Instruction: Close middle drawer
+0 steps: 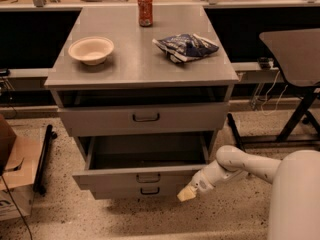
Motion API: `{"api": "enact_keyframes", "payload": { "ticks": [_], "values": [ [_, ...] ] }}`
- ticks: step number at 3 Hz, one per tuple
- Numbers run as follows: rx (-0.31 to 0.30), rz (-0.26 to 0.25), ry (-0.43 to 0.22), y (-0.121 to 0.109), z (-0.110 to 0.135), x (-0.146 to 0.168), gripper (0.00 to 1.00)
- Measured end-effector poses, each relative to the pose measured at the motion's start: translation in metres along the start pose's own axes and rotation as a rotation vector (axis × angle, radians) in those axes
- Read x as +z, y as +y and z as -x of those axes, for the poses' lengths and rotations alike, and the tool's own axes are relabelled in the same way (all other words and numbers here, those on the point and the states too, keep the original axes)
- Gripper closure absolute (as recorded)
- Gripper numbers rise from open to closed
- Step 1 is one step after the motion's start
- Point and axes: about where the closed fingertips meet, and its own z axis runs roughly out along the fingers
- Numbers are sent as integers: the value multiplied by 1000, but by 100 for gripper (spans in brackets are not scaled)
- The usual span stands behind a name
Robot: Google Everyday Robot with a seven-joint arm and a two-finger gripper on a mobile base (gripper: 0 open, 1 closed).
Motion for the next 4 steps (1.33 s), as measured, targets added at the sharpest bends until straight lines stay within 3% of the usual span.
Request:
{"api": "enact_keyframes", "payload": {
  "ticks": [1,2,4],
  "values": [
    [-29,2,-25,-7,19,-3,100],
    [-34,4,-31,-8,23,-3,100],
    [-89,33,-108,-18,59,-10,100]
  ]
}}
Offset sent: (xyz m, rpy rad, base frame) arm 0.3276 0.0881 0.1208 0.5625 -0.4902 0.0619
